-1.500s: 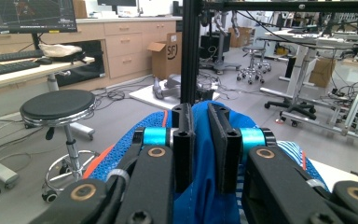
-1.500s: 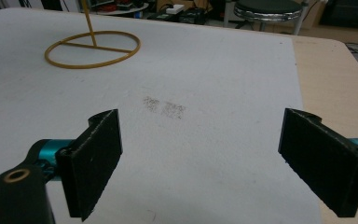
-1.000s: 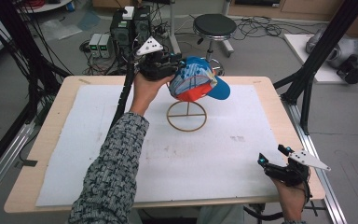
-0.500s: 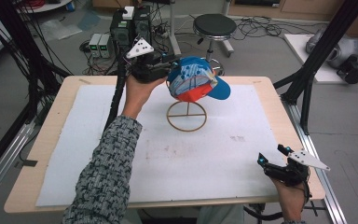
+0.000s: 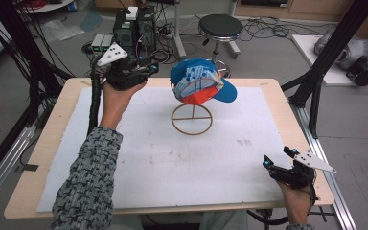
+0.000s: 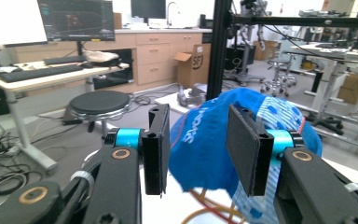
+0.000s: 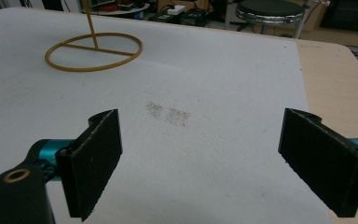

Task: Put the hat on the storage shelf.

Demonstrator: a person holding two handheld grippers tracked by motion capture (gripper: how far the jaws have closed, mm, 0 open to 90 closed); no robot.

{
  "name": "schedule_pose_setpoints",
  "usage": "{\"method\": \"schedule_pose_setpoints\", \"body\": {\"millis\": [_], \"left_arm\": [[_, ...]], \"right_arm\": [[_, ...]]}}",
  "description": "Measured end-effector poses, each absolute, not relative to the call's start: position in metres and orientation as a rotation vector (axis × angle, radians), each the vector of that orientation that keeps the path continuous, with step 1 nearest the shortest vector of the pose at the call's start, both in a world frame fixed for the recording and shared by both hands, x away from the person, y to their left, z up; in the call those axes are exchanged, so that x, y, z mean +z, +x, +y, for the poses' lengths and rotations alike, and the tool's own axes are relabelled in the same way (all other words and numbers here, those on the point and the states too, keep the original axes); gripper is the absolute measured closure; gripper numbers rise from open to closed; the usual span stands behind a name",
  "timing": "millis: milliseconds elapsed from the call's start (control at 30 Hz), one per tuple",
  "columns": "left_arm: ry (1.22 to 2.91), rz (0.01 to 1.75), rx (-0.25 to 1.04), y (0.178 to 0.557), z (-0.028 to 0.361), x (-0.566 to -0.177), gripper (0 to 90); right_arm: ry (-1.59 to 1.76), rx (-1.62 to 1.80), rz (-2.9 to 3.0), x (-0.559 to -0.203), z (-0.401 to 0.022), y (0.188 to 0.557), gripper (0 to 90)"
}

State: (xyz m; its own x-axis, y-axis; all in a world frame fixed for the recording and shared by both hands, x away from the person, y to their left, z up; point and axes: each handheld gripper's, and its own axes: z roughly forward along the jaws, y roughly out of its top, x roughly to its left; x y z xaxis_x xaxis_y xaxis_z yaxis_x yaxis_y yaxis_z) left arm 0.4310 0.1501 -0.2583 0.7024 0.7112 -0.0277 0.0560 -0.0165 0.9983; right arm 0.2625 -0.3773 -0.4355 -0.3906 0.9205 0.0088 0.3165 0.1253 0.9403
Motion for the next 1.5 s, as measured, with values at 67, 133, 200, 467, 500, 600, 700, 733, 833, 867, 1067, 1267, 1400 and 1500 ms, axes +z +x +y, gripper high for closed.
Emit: {"method": "schedule_pose_setpoints", "body": {"millis": [67,133,200,467,500,600,700,733,833,867,1067,1267,1400,1500], "left_arm": [[1.518,0.665,0.597,0.427,0.158,-0.259,59.1],[1.518,0.673,0.608,0.422,0.167,-0.259,58.8],[1.512,0.682,0.615,0.418,0.174,-0.260,57.9],[1.526,0.697,0.652,0.395,0.199,-0.268,54.0],[1.525,0.702,0.651,0.392,0.202,-0.269,53.3],[1.535,0.722,0.652,0.383,0.210,-0.272,48.2],[1.549,0.746,0.651,0.375,0.218,-0.275,43.4],[1.547,0.755,0.650,0.372,0.220,-0.276,42.0],[1.541,0.760,0.657,0.363,0.227,-0.280,40.0],[1.537,0.757,0.661,0.360,0.229,-0.281,40.0],[1.545,0.763,0.696,0.343,0.235,-0.290,34.4],[1.555,0.752,0.735,0.324,0.235,-0.296,23.0],[1.569,0.750,0.748,0.312,0.232,-0.304,20.4],[1.573,0.772,0.759,0.303,0.233,-0.312,19.7]], "right_arm": [[1.194,1.268,1.799,-0.435,-0.375,0.265,12.4],[1.188,1.271,1.803,-0.435,-0.372,0.268,12.4],[1.179,1.273,1.812,-0.435,-0.369,0.271,12.4],[1.161,1.284,1.831,-0.435,-0.358,0.281,12.4],[1.161,1.288,1.829,-0.435,-0.357,0.282,12.4],[1.144,1.285,1.834,-0.435,-0.355,0.284,12.4],[1.141,1.286,1.836,-0.435,-0.353,0.286,12.4],[1.142,1.285,1.837,-0.435,-0.353,0.286,12.4],[1.145,1.289,1.833,-0.435,-0.354,0.286,12.4],[1.147,1.293,1.828,-0.435,-0.354,0.286,12.4],[1.152,1.293,1.823,-0.435,-0.355,0.285,12.4],[1.149,1.294,1.821,-0.435,-0.354,0.286,12.4],[1.152,1.294,1.824,-0.434,-0.354,0.285,12.4],[1.150,1.293,1.824,-0.434,-0.354,0.285,12.4]]}}
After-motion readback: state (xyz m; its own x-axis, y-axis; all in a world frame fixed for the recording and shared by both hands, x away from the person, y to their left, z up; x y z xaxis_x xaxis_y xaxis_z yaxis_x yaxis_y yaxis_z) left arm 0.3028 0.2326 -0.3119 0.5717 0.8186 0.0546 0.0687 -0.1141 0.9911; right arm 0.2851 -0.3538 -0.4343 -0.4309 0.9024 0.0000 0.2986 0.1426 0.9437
